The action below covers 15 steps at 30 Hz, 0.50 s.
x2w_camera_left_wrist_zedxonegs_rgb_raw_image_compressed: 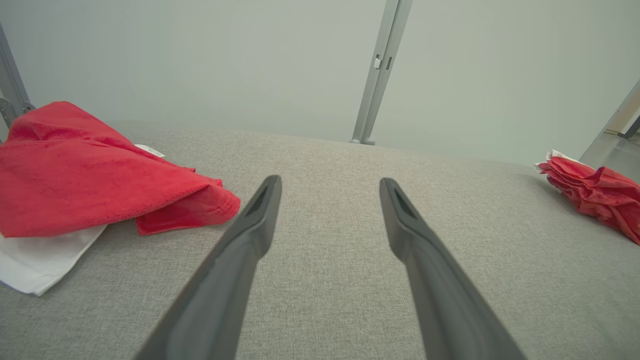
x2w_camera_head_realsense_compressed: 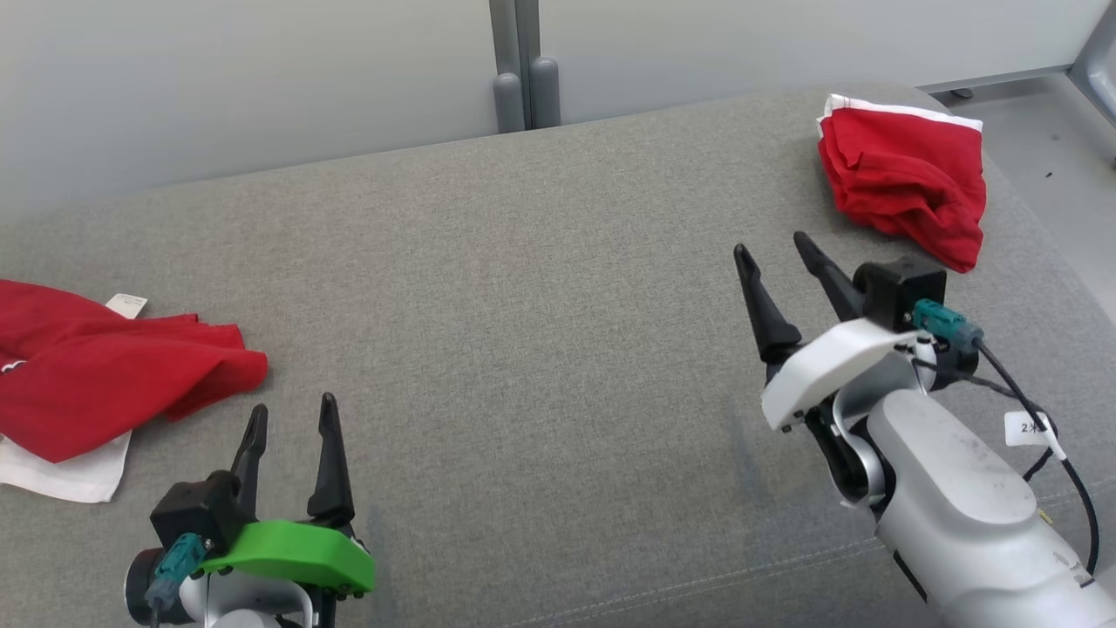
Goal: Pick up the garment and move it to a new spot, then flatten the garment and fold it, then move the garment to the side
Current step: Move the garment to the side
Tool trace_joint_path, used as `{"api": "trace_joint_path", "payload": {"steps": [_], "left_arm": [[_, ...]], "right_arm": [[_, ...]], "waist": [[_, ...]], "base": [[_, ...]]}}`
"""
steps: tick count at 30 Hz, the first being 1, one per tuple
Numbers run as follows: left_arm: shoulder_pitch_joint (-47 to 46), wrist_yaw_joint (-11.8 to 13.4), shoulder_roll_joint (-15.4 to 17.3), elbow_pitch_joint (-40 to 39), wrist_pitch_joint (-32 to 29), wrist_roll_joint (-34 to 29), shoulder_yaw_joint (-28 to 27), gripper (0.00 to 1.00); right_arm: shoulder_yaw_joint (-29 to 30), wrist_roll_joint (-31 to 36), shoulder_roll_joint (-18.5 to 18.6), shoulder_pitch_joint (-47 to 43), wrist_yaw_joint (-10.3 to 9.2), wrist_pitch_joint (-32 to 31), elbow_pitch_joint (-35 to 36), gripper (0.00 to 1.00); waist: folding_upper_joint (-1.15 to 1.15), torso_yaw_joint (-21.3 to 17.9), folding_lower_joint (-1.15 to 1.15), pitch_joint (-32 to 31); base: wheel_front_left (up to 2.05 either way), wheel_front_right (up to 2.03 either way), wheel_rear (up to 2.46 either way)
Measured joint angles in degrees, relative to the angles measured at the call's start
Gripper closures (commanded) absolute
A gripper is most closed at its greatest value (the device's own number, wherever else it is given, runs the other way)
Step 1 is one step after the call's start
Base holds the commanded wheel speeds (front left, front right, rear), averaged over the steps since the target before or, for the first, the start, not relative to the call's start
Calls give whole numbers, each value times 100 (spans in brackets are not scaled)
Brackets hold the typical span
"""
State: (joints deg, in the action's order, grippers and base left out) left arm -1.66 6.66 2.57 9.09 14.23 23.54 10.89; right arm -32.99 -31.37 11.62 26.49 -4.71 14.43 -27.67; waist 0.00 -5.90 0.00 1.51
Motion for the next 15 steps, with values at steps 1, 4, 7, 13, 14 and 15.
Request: {"api": "trace_joint_path", "payload": {"steps": [1, 4, 7, 13, 14, 15], "left_arm": [[43, 0, 0, 4, 0, 1, -8, 0], [169, 1, 0, 7, 0, 1, -30, 0], [203, 18, 0, 12, 1, 1, -68, 0], [336, 19, -1, -14, 2, 46, -198, 0], [363, 19, -1, -20, 2, 57, -215, 0], [388, 19, -1, -32, 2, 81, -235, 0]], "right_arm": [[-7, 35, -1, -105, -1, 0, 49, 0], [8, 98, -5, -399, -74, 0, 211, 0], [111, 131, -8, -627, -124, 0, 356, 0], [311, 260, -74, -1116, -183, 0, 673, 0], [324, 291, -83, -1177, -193, 0, 709, 0], [327, 328, -85, -1228, -194, 0, 734, 0]], "waist": [[0, 1, 0, -19], [0, 3, 0, -49], [0, 6, 0, -66], [0, 16, 0, -108], [0, 16, 0, -113], [0, 15, 0, -118]], "base": [[0, 0, 0], [0, 0, 0], [0, 0, 0], [0, 0, 0], [0, 0, 0], [0, 0, 0]]}}
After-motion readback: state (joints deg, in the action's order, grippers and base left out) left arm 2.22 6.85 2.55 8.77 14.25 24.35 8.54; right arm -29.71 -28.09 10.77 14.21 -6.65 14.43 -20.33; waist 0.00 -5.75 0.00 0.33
